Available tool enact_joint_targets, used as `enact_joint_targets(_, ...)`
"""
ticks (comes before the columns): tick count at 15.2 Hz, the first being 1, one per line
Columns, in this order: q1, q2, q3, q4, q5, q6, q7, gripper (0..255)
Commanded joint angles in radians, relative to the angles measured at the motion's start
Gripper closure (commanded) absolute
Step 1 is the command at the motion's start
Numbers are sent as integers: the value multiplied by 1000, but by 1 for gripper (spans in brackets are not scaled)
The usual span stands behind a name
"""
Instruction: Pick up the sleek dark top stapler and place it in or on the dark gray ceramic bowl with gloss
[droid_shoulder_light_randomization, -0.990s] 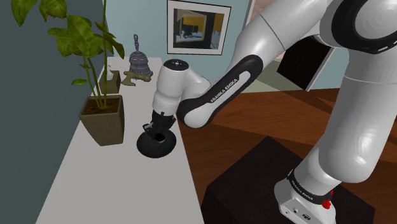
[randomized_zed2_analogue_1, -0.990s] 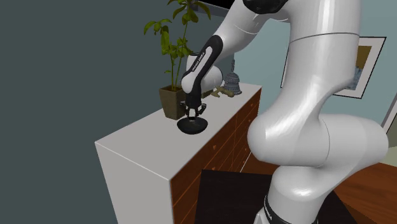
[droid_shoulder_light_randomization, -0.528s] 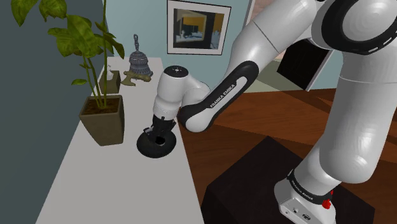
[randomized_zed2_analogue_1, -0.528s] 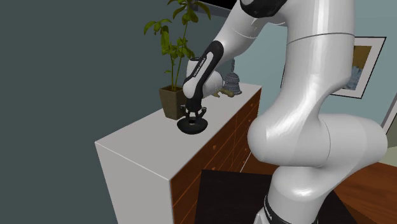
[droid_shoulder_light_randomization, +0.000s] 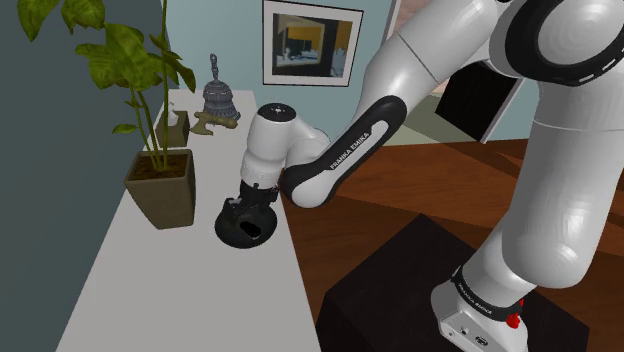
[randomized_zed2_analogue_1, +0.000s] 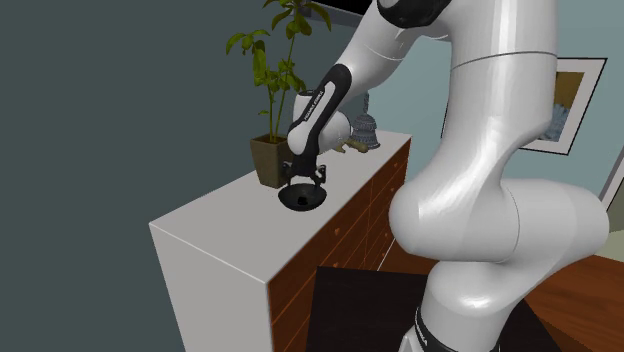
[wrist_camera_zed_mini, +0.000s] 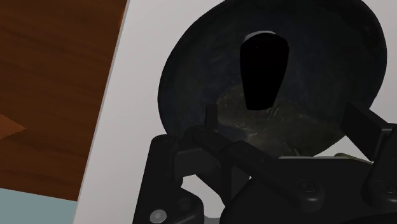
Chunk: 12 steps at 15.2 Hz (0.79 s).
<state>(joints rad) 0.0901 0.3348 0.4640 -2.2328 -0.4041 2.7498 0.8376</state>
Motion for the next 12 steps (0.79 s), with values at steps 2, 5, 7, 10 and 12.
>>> enact_joint_targets(2, -21, -35, 26, -13, 35, -20, -26, 0)
enact_joint_targets(5, -76, -136, 93, -39, 145, -79, -104, 0)
enact_joint_targets(7, -74, -136, 91, -40, 146, -79, -105, 0)
enact_joint_targets(10, -74, -136, 91, -40, 146, -79, -105, 0)
enact_joint_targets(12, -74, -136, 91, -40, 146, -79, -105, 0)
